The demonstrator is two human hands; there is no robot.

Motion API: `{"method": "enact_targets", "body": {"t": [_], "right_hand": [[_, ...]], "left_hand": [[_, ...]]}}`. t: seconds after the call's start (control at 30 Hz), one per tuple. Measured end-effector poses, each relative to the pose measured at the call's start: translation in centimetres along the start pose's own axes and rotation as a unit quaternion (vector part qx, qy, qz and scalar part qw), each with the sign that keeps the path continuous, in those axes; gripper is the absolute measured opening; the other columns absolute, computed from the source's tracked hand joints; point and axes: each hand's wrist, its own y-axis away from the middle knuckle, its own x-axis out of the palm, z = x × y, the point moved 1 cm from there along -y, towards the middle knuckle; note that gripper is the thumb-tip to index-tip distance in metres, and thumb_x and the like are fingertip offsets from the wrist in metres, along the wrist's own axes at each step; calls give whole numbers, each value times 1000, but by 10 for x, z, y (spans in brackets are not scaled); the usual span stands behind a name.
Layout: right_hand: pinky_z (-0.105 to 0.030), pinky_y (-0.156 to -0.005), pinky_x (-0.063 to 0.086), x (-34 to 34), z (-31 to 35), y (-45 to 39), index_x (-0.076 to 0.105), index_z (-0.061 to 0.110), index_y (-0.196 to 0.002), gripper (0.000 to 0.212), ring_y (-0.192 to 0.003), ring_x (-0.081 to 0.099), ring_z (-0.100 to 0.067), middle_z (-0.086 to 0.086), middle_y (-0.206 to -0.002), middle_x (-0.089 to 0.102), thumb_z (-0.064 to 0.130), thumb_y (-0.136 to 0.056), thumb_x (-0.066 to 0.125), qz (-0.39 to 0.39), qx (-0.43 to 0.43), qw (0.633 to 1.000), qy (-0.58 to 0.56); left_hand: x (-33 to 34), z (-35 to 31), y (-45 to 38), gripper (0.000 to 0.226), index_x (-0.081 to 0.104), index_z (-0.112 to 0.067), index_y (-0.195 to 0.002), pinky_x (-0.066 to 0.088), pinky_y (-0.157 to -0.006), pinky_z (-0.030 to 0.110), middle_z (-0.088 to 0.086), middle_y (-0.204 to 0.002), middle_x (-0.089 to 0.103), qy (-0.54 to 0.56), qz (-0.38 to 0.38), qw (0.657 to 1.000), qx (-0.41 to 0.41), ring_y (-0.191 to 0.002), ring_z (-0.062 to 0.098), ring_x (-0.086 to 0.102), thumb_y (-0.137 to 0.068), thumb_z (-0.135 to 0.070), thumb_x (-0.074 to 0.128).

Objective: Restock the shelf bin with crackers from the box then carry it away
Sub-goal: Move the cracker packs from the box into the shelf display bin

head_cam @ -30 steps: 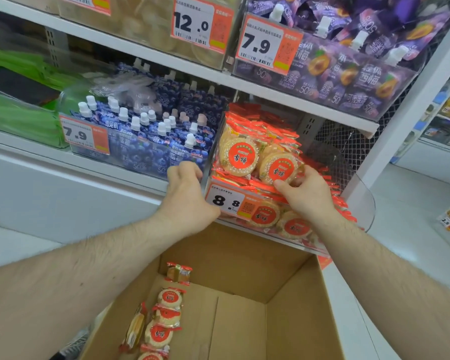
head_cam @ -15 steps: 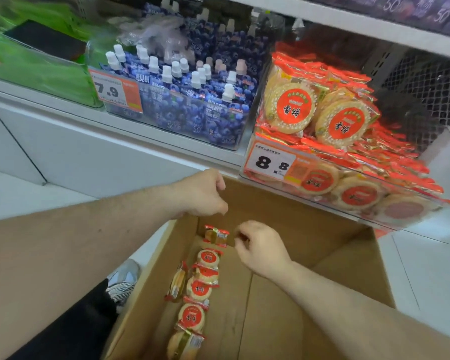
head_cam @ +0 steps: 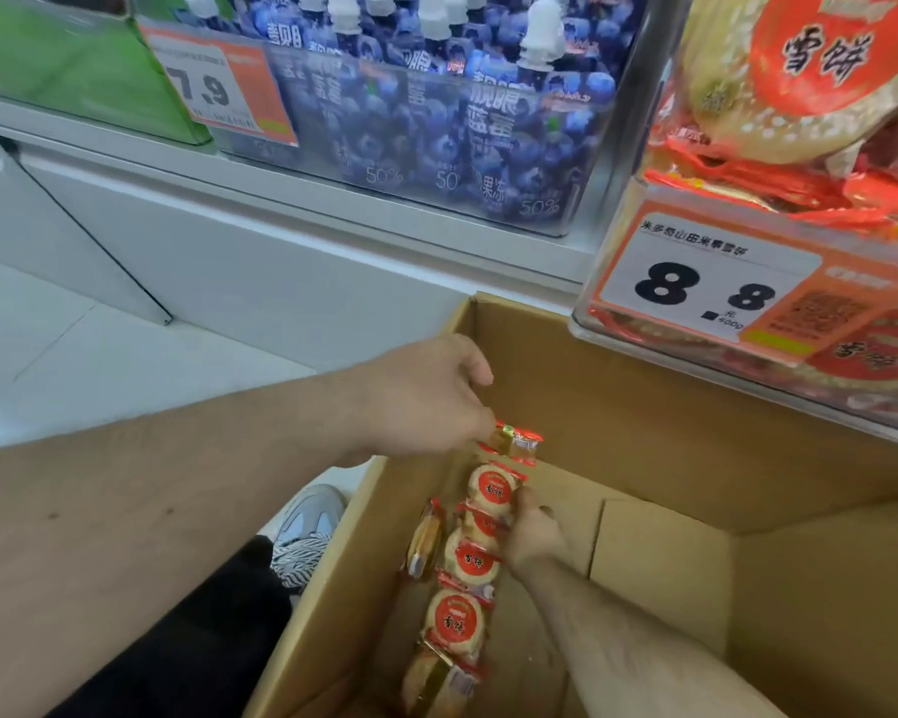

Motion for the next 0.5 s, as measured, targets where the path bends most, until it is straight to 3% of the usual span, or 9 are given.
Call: {"method": "enact_targets", "body": {"t": [0.17, 0.23, 0.27, 0.37, 0.43, 0.5], "right_hand": [[-27, -76, 49, -28, 9, 6, 62, 21, -106, 24, -98, 64, -29, -5, -101, 70, 11, -87, 52, -58, -33, 991, -117], [-26, -70, 48, -48, 14, 23, 59, 19, -87, 15, -84, 62, -23, 2, -80, 66, 5, -87, 57, -80, -79, 969, -220], [-23, -65, 44, -60, 17, 34, 54, 19, -79, 20, -75, 57, -18, 8, -71, 60, 1, -87, 59, -93, -116, 952, -267], [-17, -58, 38, -96, 32, 80, 50, 19, -74, 28, -63, 46, -5, 13, -66, 52, -3, -87, 61, -129, -232, 904, -335], [-19, -60, 40, -117, 48, 110, 51, 22, -75, 28, -66, 46, -3, 13, -71, 54, -2, -86, 61, -142, -328, 874, -328], [-18, -62, 41, -129, 60, 131, 52, 27, -78, 26, -70, 49, -5, 14, -75, 54, 3, -83, 61, -150, -403, 845, -316]], "left_hand": [[9, 3, 0, 47, 42, -24, -129, 56, -89, 41, 11, -108, 66, 6, 52, 998, -32, -97, 24, 68, -88, -18, 63], [14, 4, 3, 57, 31, -31, -140, 55, -92, 40, 12, -108, 64, 8, 75, 996, -47, -98, 24, 66, -91, -27, 61], [15, 3, 5, 59, 26, -38, -142, 54, -93, 39, 10, -107, 63, 12, 81, 995, -50, -97, 21, 64, -93, -33, 59], [18, -1, 10, 60, 15, -53, -144, 54, -93, 37, 3, -126, 55, 41, 65, 996, -43, -104, 19, 59, -95, -48, 50], [19, -4, 9, 59, 20, -51, -143, 56, -88, 37, -3, -126, 53, 80, 27, 996, -20, -102, 19, 61, -95, -44, 53], [17, -5, 6, 55, 39, -43, -135, 59, -81, 37, -1, -119, 60, 110, -28, 993, 10, -96, 20, 65, -90, -22, 62]]}}
